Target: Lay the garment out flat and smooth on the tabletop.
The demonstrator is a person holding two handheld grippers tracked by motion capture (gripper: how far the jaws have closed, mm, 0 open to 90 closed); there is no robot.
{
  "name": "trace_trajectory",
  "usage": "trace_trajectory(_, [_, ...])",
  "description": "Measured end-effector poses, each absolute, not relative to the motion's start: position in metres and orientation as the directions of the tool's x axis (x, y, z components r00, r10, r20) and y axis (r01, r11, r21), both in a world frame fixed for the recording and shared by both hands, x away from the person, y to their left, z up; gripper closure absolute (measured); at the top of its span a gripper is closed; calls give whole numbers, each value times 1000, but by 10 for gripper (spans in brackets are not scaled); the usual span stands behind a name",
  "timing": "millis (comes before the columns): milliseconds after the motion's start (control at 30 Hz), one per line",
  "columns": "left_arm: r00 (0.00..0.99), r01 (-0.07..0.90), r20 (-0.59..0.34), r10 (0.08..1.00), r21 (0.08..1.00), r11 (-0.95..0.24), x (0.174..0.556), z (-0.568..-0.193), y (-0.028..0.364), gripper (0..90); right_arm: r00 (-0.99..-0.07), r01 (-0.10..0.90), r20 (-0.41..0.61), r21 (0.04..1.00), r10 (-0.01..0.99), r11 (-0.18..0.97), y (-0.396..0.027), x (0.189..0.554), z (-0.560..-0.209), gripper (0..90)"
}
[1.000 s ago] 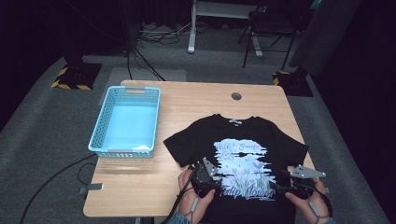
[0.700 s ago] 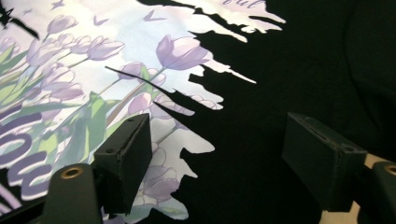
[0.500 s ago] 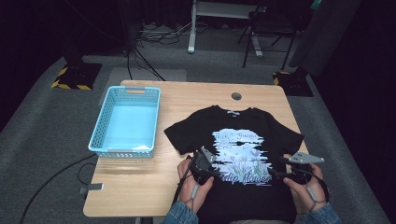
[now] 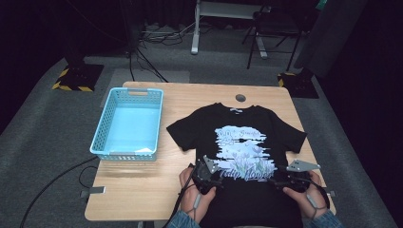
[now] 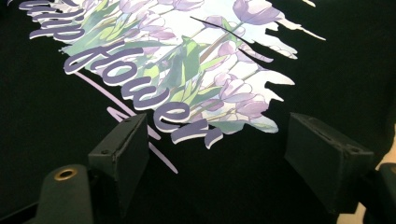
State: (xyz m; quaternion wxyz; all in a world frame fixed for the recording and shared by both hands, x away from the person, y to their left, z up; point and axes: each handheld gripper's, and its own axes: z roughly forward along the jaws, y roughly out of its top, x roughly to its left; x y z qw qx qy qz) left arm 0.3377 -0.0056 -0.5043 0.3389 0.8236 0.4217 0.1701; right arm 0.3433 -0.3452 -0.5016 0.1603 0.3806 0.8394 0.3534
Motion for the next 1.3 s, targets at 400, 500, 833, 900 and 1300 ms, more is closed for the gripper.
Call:
trace_trajectory(400, [586, 573, -6, 810, 710, -409, 395, -505, 0, 149, -637, 540, 2, 714, 771, 445, -338, 401, -501, 214])
trace_trajectory(500, [579, 577, -11, 815, 712, -401, 402, -505, -1, 148, -626, 543, 1, 718, 780, 435, -339, 412, -501, 210])
trace_trajectory(833, [523, 585, 18, 852, 719, -374, 386, -493, 0, 131, -614, 559, 15, 714, 789, 421, -342, 411, -494, 198])
trace_trajectory(900, [528, 572, 18, 849, 731, -372, 377, -487, -1, 130, -619, 547, 19, 727, 785, 414, -342, 407, -490, 200])
trace_trajectory(1300, [551, 508, 54, 833, 770, -385, 341, -449, 5, 125, -679, 467, -13, 763, 734, 446, -334, 375, -452, 198])
